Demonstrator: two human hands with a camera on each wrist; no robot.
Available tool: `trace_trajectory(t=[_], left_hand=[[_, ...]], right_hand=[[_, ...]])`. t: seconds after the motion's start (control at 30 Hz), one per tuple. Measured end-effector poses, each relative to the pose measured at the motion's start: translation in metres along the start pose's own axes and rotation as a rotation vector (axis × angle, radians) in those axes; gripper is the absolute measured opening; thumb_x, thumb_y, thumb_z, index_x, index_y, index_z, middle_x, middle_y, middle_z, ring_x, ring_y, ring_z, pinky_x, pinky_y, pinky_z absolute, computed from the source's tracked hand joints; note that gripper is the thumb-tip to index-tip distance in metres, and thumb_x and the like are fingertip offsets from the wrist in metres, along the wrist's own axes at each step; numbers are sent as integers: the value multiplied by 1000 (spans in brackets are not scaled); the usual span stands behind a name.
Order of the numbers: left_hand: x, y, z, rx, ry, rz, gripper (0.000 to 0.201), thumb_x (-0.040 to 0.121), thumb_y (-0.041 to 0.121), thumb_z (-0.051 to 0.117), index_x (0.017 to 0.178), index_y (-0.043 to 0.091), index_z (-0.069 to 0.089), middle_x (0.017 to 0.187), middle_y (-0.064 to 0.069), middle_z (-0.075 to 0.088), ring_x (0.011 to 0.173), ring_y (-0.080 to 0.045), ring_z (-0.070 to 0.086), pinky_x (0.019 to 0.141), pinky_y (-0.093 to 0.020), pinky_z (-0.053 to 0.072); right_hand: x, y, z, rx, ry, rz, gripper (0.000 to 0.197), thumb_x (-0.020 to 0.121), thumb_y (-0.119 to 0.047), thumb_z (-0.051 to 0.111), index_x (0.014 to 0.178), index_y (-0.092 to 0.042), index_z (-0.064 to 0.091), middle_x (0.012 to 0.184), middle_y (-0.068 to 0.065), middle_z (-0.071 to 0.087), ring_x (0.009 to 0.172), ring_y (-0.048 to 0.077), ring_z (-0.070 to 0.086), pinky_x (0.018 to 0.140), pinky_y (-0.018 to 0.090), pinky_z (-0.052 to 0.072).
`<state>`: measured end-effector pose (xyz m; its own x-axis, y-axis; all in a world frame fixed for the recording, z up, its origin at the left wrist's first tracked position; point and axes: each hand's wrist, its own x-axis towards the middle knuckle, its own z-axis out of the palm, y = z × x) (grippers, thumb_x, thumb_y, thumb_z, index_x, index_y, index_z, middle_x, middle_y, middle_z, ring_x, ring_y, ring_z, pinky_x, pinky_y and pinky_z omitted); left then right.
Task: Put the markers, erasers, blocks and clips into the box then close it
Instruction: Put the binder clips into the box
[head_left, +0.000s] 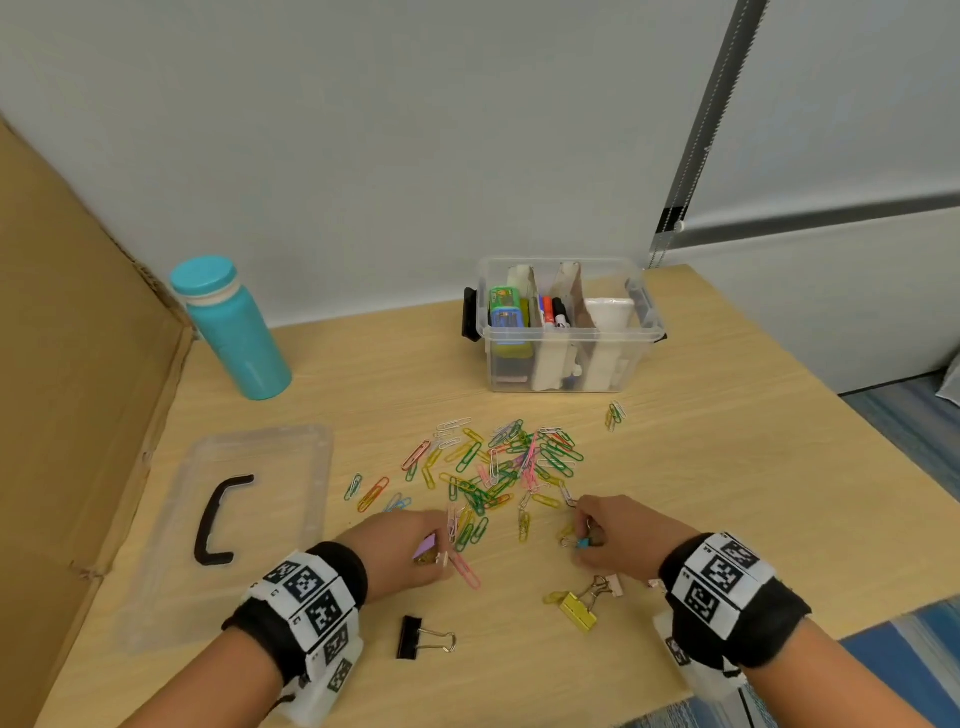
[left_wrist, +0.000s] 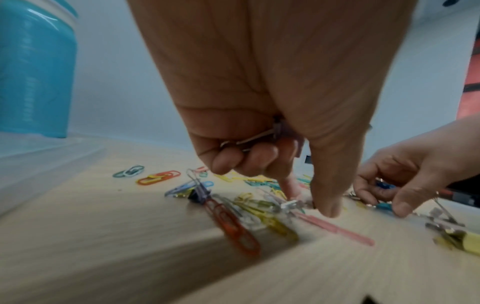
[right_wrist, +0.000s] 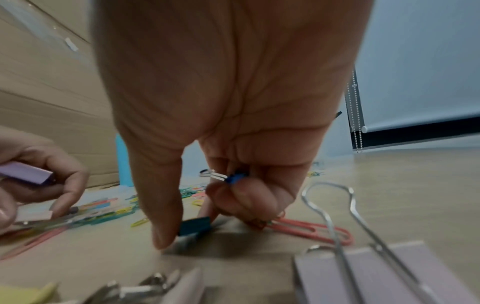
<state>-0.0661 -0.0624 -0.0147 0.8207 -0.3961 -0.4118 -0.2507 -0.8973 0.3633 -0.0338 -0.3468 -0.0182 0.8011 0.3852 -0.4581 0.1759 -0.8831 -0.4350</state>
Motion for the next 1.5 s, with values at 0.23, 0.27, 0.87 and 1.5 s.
trace_trajectory(t=[0.23, 0.27, 0.87, 1.5], left_hand=[[4, -1, -11, -193, 164, -17, 17, 91, 42, 53, 100, 29, 48, 80, -7, 64, 61, -14, 48, 63, -31, 44], [5, -1, -14, -211, 180, -22, 18, 91, 43, 53, 100, 30, 47, 82, -8, 65, 62, -15, 49, 65, -33, 46], [44, 30, -33, -353, 265, -74, 12, 90, 52, 47, 92, 44, 37, 88, -3, 63, 83, -15, 56, 83, -33, 48], [214, 174, -178, 69, 637, -34, 23, 94, 26, 48, 113, 13, 47, 98, -7, 66, 90, -29, 62, 78, -35, 48]], right_hand=[[1, 9, -27, 1193, -23, 46, 19, 93, -19, 37, 81, -9, 48, 66, 3, 50, 51, 14, 42, 49, 26, 33], [0, 10, -33, 1395, -8, 29, 19, 92, -17, 34, 82, -9, 49, 69, 5, 50, 52, 14, 42, 48, 25, 33], [125, 9, -242, 655, 512, 125, 21, 95, -3, 46, 111, 4, 58, 92, 20, 63, 72, 26, 59, 66, 29, 56], [112, 70, -121, -27, 858, -107, 66, 97, -44, 7, 148, -7, 28, 159, 5, 16, 144, 19, 26, 113, 34, 34]])
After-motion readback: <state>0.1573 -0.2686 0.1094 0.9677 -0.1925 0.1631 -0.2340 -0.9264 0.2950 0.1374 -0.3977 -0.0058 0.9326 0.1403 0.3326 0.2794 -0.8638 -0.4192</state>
